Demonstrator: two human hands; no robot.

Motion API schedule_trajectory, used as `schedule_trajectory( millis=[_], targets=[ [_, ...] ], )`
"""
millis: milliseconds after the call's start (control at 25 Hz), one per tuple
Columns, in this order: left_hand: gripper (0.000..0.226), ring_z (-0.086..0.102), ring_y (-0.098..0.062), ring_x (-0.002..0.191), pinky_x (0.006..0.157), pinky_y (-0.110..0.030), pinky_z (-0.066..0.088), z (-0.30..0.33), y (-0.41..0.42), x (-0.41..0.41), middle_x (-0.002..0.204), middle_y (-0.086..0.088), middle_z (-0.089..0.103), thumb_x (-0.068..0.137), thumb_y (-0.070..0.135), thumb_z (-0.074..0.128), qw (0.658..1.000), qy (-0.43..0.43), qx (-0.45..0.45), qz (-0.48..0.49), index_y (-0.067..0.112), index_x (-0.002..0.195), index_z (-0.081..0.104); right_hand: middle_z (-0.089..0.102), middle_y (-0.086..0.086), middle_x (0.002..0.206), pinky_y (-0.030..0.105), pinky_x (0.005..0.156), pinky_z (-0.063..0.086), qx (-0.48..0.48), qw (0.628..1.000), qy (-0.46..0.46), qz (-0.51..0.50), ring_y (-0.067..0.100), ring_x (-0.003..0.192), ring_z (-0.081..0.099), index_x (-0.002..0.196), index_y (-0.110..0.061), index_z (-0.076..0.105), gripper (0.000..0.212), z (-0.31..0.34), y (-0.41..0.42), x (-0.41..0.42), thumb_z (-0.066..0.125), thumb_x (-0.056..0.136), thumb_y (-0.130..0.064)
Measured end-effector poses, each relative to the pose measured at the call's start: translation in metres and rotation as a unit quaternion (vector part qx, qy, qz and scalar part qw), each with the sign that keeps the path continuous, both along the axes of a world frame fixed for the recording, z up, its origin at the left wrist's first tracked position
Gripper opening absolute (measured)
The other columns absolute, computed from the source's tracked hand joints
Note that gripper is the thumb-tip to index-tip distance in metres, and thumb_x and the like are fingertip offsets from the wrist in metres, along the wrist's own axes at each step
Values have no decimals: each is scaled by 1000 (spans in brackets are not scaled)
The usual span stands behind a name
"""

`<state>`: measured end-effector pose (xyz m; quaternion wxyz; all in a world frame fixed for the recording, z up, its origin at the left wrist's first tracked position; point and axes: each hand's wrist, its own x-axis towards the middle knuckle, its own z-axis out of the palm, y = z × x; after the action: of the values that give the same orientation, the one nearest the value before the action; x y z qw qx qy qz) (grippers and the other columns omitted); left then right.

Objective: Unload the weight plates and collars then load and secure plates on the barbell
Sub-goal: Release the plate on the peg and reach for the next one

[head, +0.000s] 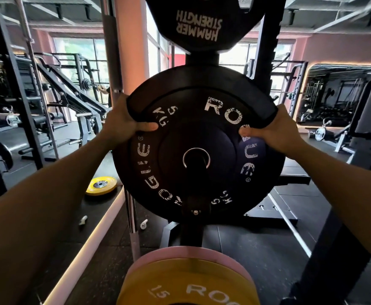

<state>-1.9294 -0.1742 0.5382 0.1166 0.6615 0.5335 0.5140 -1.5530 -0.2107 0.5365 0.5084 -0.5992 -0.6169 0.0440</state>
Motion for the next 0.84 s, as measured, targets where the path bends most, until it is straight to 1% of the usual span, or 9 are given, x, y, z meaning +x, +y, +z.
schedule_trajectory(
  millis=[200,320,440,480,520,600,640,760,840],
  targets=[
    [93,55,-20,114,90,-34,43,2,-8,5,130,-3,58,61,33,93,1000,11,-9,15,17,133,37,59,-3,117,43,94,50,-30,999,-15,-19,20,107,58,126,-15,45,107,2,2,-1,85,42,-69],
    [101,52,-35,124,97,-44,45,4,-19,8,136,-15,52,66,31,91,996,61,-29,54,14,143,28,58,3,126,48,94,51,-67,997,-31,-13,24,113,59,132,-15,44,128,4,7,7,75,30,-85],
    [120,39,-47,135,107,-55,40,-1,-43,12,154,-24,28,72,35,85,988,128,-58,62,19,156,0,43,14,144,52,103,43,-103,993,-46,-18,34,128,47,147,-11,25,133,-1,-18,4,79,42,-72],
    [121,35,-47,137,110,-53,38,-7,-52,12,157,-24,20,74,37,84,985,146,-71,53,20,157,-1,40,16,146,50,105,41,-109,992,-58,-24,35,130,45,149,-11,22,130,-3,-33,0,81,46,-67],
    [117,34,-46,139,111,-50,36,-14,-62,12,158,-24,17,73,41,84,982,163,-90,39,20,158,5,41,16,146,45,105,42,-116,990,-75,-25,34,130,45,149,-11,25,123,-7,-50,-3,82,52,-62],
    [108,35,-44,139,111,-45,35,-38,-84,15,155,-24,23,68,48,84,972,189,-137,7,18,153,25,52,14,139,31,95,42,-147,985,-90,-8,28,121,53,144,-10,39,93,-23,-87,-10,82,70,-46],
    [101,38,-41,137,110,-42,36,-54,-101,18,152,-22,32,68,47,84,969,190,-158,-18,17,150,32,55,11,135,29,92,42,-170,981,-91,1,26,117,55,140,-10,45,80,-37,-110,-14,80,76,-41],
    [80,54,-28,123,94,-33,45,-118,-159,28,135,-12,55,75,37,84,961,165,-206,-88,13,140,44,60,3,127,25,88,41,-250,965,-81,-5,27,117,58,130,-11,54,60,-96,-184,-29,70,84,-45],
    [76,58,-27,115,82,-32,43,-166,-201,33,129,-10,59,79,45,79,936,189,-267,-130,13,139,44,58,5,130,25,90,40,-311,948,-67,-35,28,121,55,134,-9,52,63,-146,-237,-40,66,86,-48]
  ],
)
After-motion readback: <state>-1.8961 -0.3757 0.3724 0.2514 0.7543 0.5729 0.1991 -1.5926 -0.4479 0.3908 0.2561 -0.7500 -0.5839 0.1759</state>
